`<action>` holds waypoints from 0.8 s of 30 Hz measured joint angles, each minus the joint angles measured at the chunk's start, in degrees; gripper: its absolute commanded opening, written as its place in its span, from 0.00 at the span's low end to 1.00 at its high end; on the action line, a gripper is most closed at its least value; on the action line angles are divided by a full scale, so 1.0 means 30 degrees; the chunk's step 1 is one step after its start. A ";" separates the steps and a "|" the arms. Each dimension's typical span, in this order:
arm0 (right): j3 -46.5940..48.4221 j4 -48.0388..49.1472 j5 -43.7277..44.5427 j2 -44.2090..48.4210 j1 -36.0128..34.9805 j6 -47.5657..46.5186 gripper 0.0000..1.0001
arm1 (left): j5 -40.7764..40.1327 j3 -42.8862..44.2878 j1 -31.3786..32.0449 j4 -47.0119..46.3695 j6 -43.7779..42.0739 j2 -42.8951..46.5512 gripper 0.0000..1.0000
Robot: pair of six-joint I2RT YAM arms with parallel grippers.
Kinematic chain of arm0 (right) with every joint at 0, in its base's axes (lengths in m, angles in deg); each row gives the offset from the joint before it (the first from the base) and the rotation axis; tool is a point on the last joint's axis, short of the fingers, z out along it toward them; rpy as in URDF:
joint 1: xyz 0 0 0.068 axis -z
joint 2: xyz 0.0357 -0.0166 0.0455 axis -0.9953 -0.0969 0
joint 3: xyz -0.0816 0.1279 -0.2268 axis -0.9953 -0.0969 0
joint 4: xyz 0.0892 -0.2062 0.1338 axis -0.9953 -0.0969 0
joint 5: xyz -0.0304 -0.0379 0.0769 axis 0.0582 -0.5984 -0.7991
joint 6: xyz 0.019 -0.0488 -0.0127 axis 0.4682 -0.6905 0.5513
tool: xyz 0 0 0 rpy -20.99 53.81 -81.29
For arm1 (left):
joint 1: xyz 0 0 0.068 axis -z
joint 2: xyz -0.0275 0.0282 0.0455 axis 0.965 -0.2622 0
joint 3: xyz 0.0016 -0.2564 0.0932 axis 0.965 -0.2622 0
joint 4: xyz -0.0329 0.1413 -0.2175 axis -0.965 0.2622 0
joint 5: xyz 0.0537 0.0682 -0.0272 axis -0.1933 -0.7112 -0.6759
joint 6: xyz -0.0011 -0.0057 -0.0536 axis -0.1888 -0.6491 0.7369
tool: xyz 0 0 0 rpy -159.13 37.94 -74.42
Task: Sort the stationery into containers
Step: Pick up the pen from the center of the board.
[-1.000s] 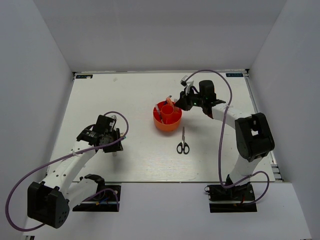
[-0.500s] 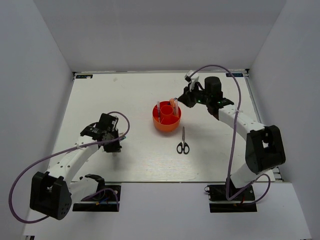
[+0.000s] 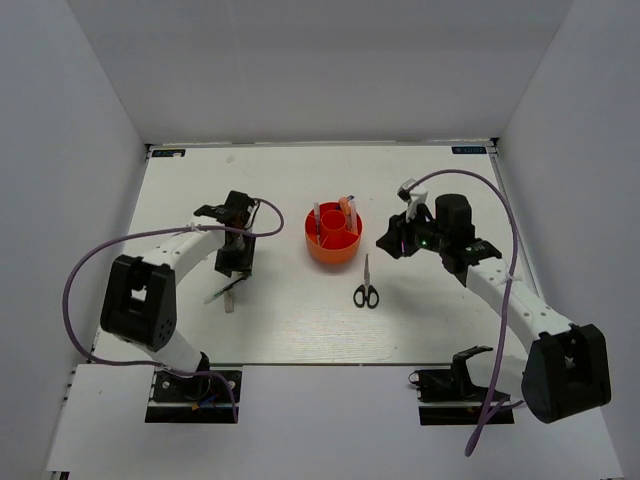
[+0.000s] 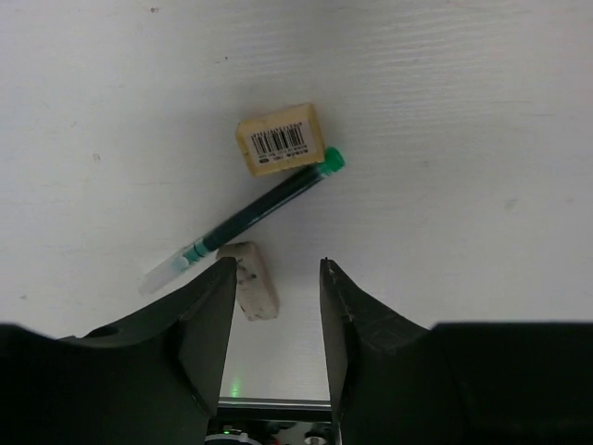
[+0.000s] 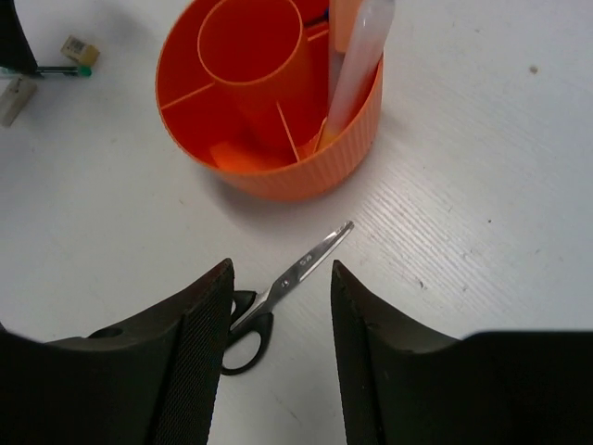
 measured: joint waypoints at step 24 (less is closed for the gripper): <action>-0.1326 -0.0029 -0.2798 0.2055 0.3177 0.2805 0.50 | -0.0940 0.0131 0.0109 -0.1661 -0.3249 -0.3563 0.38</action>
